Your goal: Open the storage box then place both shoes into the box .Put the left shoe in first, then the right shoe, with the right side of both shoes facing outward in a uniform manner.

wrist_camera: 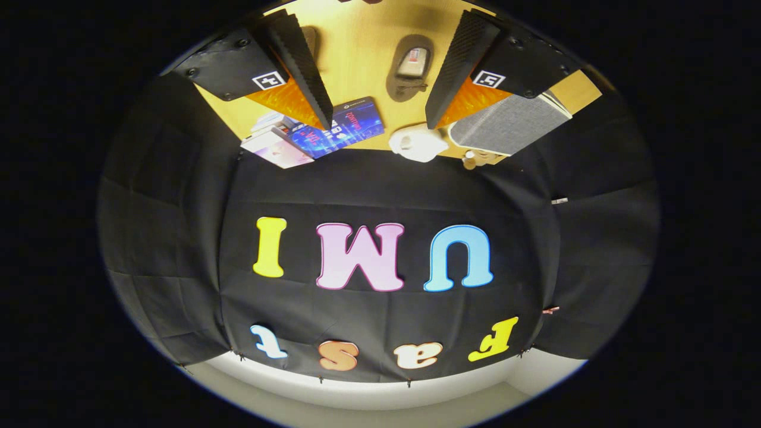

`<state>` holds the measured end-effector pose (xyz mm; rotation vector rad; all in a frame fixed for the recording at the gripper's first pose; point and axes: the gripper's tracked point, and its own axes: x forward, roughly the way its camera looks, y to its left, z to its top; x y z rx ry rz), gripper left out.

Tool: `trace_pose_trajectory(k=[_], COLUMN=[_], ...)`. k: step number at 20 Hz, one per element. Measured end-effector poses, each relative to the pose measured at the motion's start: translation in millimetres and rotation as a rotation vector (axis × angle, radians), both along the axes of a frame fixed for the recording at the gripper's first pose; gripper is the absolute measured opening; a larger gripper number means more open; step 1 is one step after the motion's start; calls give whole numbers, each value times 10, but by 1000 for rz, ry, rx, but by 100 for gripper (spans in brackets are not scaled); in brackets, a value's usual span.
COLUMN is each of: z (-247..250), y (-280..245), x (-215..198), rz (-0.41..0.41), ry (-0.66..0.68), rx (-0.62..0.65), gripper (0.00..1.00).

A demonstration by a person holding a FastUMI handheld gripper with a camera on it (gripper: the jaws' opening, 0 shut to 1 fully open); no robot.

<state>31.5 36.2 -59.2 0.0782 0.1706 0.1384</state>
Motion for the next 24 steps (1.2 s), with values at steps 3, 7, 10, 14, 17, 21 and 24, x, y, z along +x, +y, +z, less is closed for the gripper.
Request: trace_pose_trajectory(k=[3, 7, 10, 14, 17, 21, 24], z=[-192, -501, -748, -944, -1111, -1465, -1699], y=[264, 578, 863, 1261, 1568, 1878, 2070], x=[160, 358, 474, 569, 627, 665, 632], rz=[109, 232, 330, 469, 579, 666, 725], ry=[78, 203, 300, 422, 503, 618, 716], rx=[57, 148, 226, 406, 527, 605, 724], gripper=[97, 100, 98, 98, 98, 98, 98])
